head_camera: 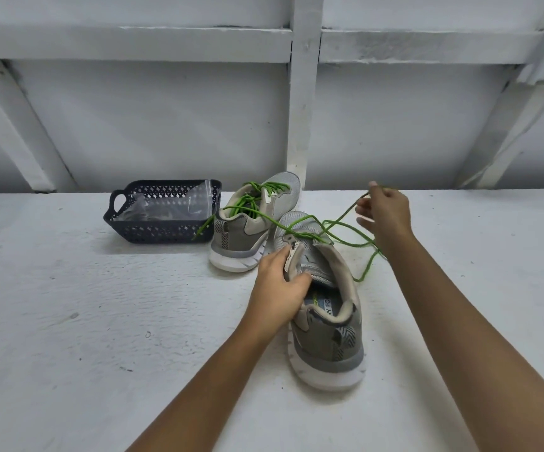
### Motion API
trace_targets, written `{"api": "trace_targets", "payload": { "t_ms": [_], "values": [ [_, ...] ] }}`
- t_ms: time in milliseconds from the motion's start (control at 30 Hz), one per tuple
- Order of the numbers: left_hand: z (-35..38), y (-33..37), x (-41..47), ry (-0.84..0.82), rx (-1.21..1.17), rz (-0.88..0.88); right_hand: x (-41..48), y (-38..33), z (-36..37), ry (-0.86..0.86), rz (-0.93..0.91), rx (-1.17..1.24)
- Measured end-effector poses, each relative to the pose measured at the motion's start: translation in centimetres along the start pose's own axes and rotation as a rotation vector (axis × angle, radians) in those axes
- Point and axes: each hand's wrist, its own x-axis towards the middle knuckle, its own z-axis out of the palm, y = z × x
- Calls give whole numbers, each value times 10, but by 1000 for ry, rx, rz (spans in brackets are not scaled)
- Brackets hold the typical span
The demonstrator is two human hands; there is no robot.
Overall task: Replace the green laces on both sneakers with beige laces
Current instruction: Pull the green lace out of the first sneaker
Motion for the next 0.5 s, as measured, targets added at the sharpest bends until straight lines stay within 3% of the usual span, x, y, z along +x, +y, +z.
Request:
{"api": "trace_targets", "payload": {
  "t_ms": [100,167,267,367,500],
  "values": [
    [1,0,0,2,-4,-1,-12,15,6,-245,98,-279],
    [1,0,0,3,-9,-1,-23,22,11,-378,54,-494],
    [0,0,0,1,-16,-7,-30,22,14,-369,-48,-610],
    [0,0,0,3,-20,-9,-23,13,11,-370,-6,-397],
    [0,1,-1,-2,-15,-4,-4,-2,1,-49,-56,-17]
  ]
}}
